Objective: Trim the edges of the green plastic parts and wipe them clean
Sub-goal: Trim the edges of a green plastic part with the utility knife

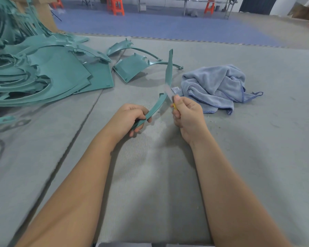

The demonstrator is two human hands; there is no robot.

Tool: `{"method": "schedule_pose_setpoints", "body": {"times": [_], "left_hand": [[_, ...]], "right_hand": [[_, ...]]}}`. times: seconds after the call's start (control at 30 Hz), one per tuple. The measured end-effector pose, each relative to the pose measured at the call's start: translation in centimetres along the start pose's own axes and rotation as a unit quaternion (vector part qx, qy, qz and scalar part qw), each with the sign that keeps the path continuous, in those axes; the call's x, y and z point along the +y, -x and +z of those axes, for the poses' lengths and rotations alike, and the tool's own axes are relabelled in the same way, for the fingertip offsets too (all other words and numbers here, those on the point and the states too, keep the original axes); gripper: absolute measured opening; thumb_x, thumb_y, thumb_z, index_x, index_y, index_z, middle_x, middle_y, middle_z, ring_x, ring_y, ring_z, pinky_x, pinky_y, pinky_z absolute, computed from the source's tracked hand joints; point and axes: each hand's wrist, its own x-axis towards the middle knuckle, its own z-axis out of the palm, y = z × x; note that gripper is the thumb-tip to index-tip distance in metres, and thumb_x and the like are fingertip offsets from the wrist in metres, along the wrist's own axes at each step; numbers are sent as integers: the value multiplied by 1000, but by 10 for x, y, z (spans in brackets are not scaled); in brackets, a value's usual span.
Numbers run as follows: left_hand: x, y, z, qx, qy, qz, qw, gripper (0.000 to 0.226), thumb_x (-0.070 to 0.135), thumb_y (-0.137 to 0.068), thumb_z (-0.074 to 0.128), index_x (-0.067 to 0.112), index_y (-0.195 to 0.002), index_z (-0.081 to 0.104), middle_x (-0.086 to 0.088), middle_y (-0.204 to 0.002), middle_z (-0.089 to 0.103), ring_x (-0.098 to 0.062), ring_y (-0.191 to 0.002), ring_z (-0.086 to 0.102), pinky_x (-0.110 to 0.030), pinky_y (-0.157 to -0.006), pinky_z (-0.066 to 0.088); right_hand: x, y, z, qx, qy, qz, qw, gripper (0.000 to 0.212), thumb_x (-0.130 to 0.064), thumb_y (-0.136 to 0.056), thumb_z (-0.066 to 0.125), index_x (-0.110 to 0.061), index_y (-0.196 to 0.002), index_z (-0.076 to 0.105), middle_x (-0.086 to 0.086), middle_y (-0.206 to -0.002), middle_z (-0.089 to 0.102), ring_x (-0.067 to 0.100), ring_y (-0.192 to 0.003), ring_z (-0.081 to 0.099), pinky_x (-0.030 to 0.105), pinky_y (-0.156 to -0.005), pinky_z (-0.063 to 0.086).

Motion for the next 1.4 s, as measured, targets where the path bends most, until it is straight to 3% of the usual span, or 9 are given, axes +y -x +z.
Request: {"method": "schedule_pose_setpoints", "body": {"times": [0.2,0.4,0.57,0.63,0.77,0.87,1.07,1.2,1.4], "left_hand": [[3,5,-5,-22,-32,11,999,26,27,-86,45,19,-75,66,0,-49,43,-12,-43,38,-20,-38,33],[-2,5,-6,50,-104,37,993,20,58,-91,51,40,-98,58,14,-52,45,-2,-46,41,-18,-43,37],[-5,0,-6,93,-162,37,982,14,47,-101,36,54,-98,48,12,-51,54,-2,-44,49,-26,-51,43],[-7,-2,-7,122,-210,46,969,18,43,-102,34,49,-98,50,12,-56,55,-7,-53,53,-27,-52,40],[-11,-4,-13,204,-358,66,908,32,35,-104,32,31,-132,49,16,-73,46,-18,-74,47,-31,-56,30],[-9,-5,-12,202,-363,84,906,37,28,-103,35,27,-139,46,9,-93,48,-15,-84,45,-31,-66,34],[-4,-5,1,153,-306,52,938,22,37,-98,43,29,-117,51,5,-76,60,-17,-70,57,-34,-60,45],[-3,1,6,159,-234,60,957,36,54,-100,27,31,-102,55,7,-67,55,-14,-64,53,-33,-60,41],[8,-2,11,87,-129,27,987,25,32,-102,41,23,-96,63,10,-60,55,-6,-49,47,-26,-55,40]], "right_hand": [[0,-2,-7,2,-95,15,995,30,-24,-102,50,-11,-76,57,-2,-50,41,7,-40,27,19,-41,17],[-1,-3,-9,-22,-108,31,993,23,-19,-101,48,-10,-86,63,0,-56,47,8,-44,35,17,-42,27],[-2,1,-9,-47,-60,37,996,22,-18,-100,50,-9,-92,68,0,-59,49,9,-49,36,16,-47,29],[-3,2,-7,-50,-50,39,997,24,-21,-101,49,-10,-92,69,0,-60,50,9,-50,38,16,-48,31],[-6,0,-3,-37,-51,74,995,40,-36,-104,40,-10,-96,69,-1,-60,52,8,-52,41,18,-51,30],[-7,-1,-1,-27,-41,71,996,46,-41,-104,36,-12,-95,70,-1,-62,53,9,-52,40,21,-53,30],[-1,-3,5,6,40,19,999,39,-26,-106,34,-22,-96,72,-4,-77,49,8,-63,35,20,-61,31],[0,-1,2,30,41,7,999,29,-17,-103,44,-25,-95,71,-7,-78,45,7,-65,37,19,-64,36],[-6,7,2,10,-80,7,997,7,-15,-102,48,-14,-95,50,3,-68,61,15,-53,57,25,-52,49]]}}
